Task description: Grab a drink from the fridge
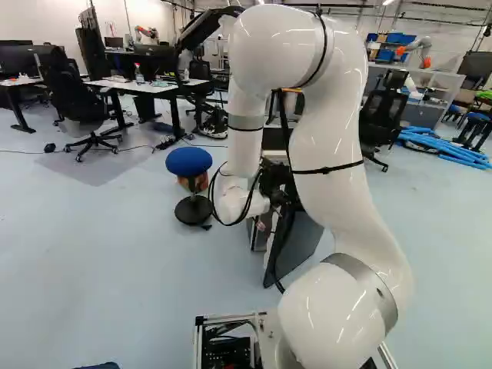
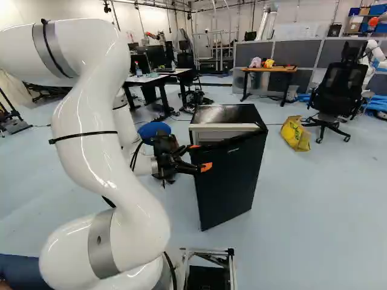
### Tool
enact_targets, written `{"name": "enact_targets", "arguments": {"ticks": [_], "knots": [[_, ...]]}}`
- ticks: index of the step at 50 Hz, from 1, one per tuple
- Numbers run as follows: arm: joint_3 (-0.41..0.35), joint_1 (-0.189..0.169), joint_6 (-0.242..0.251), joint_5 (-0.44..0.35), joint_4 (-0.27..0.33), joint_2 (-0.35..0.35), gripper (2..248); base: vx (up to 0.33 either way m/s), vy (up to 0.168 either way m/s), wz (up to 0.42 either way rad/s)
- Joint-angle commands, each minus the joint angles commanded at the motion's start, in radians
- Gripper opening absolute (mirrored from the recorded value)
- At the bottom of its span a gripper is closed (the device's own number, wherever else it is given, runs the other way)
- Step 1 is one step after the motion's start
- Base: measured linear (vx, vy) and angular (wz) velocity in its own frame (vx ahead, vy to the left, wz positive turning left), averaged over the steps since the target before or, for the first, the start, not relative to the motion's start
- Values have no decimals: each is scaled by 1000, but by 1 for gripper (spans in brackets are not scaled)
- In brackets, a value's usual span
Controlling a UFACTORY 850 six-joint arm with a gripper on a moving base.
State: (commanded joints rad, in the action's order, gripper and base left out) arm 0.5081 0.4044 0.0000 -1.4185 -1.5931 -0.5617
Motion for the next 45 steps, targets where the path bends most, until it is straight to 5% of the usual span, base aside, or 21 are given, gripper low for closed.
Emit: {"name": "enact_targets", "arguments": {"ticks": [45], "knots": [[0,0,0,-6,-321,0,247,0,0,0]]}}
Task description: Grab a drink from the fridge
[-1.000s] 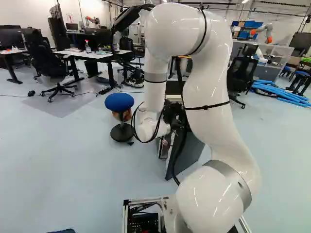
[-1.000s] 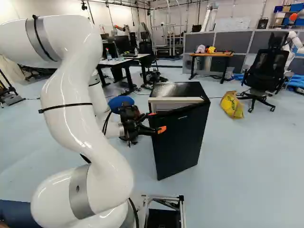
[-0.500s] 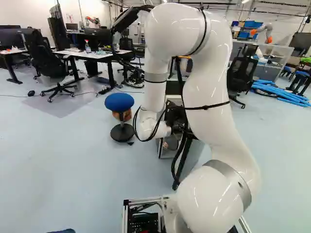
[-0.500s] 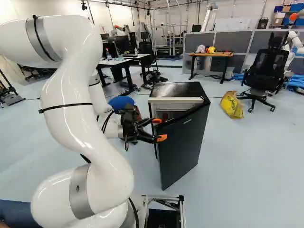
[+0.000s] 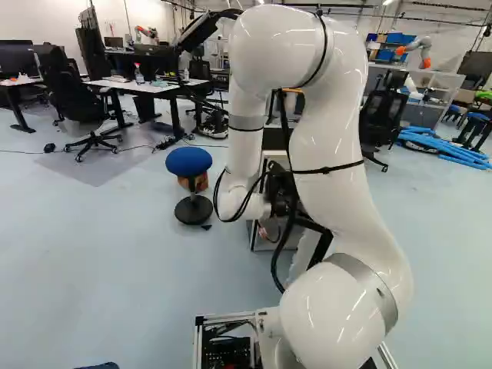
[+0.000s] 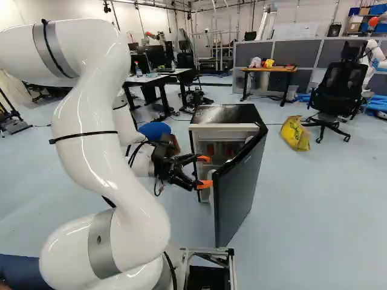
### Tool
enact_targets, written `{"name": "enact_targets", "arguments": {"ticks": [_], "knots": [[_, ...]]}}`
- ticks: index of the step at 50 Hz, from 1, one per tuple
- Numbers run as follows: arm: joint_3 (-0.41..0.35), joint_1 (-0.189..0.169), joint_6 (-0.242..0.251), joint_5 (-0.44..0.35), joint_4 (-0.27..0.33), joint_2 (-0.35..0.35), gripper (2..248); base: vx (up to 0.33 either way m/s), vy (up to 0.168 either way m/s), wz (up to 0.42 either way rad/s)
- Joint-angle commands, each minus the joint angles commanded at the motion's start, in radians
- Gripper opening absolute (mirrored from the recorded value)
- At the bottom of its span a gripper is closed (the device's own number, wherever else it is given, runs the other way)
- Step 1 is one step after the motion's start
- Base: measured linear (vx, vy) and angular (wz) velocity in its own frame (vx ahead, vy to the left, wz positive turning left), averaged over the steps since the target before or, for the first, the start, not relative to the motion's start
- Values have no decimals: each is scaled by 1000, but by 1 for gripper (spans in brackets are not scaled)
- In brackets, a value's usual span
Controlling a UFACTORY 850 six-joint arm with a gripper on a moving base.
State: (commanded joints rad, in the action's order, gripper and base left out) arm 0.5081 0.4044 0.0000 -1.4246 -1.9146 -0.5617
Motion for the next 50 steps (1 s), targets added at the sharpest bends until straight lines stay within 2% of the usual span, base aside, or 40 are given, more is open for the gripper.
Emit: {"name": "enact_targets", "arguments": {"ticks": [14,27,35,50], "knots": [[0,0,0,-8,-89,0,247,0,0,0],[6,-10,0,-8,-102,1,247,0,0,0],[29,-48,0,-8,-102,2,247,0,0,0],[90,-146,0,-8,-102,2,247,0,0,0]]}}
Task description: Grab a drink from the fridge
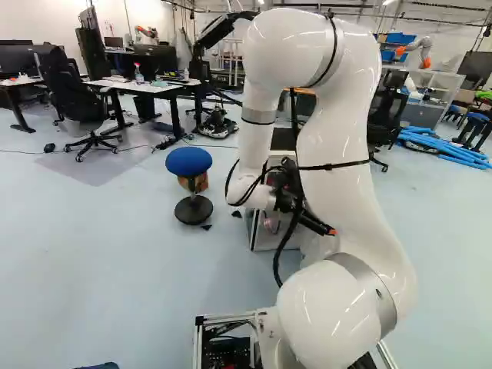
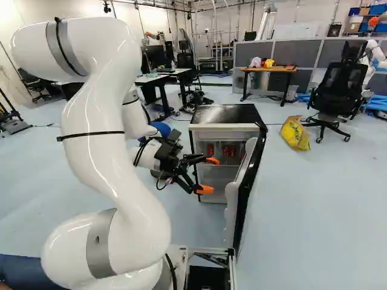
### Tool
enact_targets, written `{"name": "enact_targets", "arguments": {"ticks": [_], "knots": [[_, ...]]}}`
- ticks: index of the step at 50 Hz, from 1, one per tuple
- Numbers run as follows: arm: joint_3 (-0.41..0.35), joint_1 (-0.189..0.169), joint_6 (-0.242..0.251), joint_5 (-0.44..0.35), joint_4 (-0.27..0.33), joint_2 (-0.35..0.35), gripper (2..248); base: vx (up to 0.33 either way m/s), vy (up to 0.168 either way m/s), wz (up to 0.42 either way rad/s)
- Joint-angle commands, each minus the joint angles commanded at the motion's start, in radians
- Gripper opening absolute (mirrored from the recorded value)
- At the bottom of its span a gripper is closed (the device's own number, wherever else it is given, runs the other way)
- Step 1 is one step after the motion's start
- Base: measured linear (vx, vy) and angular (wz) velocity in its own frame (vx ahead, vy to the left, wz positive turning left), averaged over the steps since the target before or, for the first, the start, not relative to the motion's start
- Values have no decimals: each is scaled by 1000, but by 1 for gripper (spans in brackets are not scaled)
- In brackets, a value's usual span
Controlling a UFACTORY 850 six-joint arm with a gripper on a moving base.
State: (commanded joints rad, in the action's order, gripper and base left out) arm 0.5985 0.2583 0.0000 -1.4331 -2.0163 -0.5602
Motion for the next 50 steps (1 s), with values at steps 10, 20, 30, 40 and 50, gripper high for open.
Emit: {"name": "enact_targets", "arguments": {"ticks": [10,20,30,40,50], "knots": [[41,-66,0,0,0,-4,247,0,0,0],[82,-132,0,0,0,-11,247,0,0,0],[120,-195,0,5,-2,-19,247,0,0,0],[159,-255,0,14,-7,-28,247,0,0,0],[199,-312,0,23,-14,-38,247,0,0,0]]}}
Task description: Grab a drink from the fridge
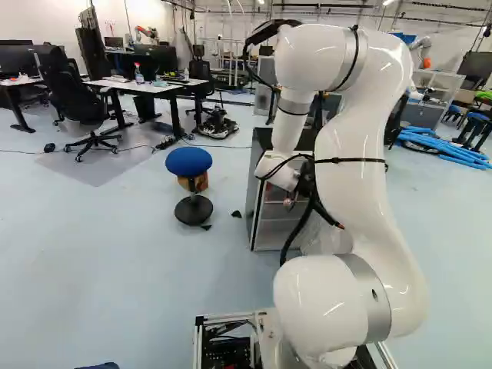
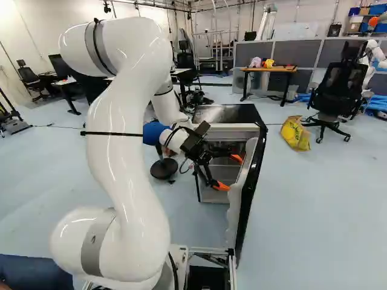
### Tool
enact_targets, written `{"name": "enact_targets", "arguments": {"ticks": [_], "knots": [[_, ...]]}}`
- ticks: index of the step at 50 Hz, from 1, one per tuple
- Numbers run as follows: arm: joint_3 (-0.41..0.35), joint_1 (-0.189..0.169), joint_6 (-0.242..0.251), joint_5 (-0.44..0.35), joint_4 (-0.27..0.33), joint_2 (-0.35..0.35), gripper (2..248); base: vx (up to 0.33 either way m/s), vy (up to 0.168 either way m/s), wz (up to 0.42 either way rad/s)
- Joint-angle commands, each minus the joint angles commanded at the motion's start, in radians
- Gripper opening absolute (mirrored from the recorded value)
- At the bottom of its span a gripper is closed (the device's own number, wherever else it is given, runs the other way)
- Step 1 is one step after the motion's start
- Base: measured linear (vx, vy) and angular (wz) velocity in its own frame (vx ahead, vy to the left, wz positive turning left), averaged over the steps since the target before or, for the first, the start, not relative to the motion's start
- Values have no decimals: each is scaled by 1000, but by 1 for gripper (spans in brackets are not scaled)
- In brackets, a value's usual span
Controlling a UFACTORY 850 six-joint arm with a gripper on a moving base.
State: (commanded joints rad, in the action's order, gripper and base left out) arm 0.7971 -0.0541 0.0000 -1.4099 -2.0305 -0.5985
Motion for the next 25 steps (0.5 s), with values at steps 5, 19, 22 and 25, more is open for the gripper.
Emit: {"name": "enact_targets", "arguments": {"ticks": [5,19,22,25], "knots": [[20,-28,0,5,-6,-6,247,0,0,0],[69,-92,0,13,-24,-21,247,-1,0,-2],[82,-108,0,15,-29,-24,247,0,0,0],[94,-123,0,17,-35,-28,247,0,0,0]]}}
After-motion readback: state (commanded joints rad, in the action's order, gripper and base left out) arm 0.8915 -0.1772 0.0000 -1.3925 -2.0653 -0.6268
